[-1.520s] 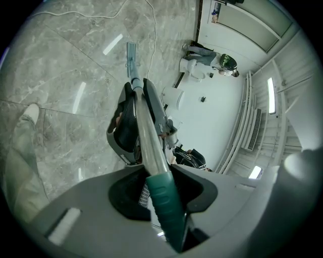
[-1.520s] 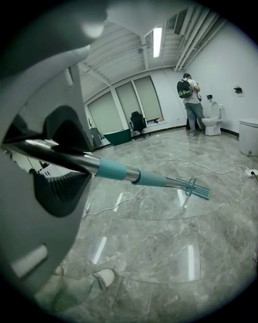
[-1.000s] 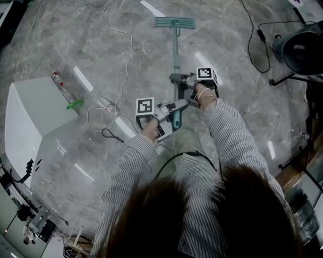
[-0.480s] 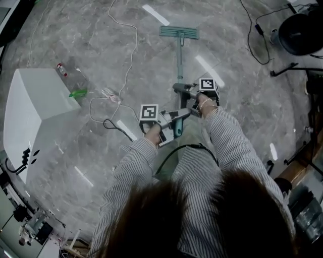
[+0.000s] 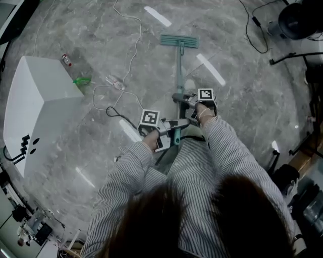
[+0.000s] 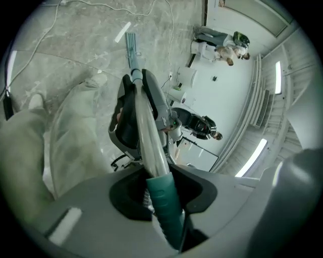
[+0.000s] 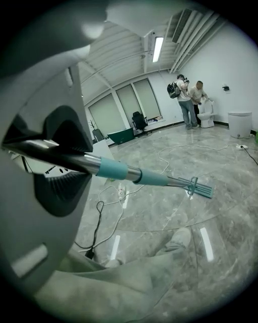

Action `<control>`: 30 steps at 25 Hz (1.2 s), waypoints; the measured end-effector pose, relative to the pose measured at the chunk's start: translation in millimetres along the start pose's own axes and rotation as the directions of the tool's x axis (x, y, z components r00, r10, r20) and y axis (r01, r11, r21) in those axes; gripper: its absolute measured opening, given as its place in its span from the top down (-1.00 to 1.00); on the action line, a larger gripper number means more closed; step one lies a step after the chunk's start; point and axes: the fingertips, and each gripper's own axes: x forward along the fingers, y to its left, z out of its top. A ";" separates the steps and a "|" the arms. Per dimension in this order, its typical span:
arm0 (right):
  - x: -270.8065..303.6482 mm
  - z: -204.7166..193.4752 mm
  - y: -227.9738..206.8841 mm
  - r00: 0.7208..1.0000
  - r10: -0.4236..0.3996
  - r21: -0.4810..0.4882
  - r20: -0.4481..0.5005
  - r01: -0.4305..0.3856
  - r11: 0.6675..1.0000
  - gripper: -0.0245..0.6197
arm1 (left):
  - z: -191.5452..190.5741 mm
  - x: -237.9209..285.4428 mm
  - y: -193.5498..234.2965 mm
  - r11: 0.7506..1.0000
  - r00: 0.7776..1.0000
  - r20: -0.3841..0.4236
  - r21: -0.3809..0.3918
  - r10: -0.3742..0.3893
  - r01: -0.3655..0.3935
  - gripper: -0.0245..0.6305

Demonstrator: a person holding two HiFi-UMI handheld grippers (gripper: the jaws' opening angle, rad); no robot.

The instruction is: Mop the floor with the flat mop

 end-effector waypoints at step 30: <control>-47.4 -146.5 -46.2 0.993 0.101 0.071 -0.055 -0.097 0.993 0.51 | -146.9 -33.2 21.9 0.993 0.995 -0.018 -0.059 -0.100 0.098 0.61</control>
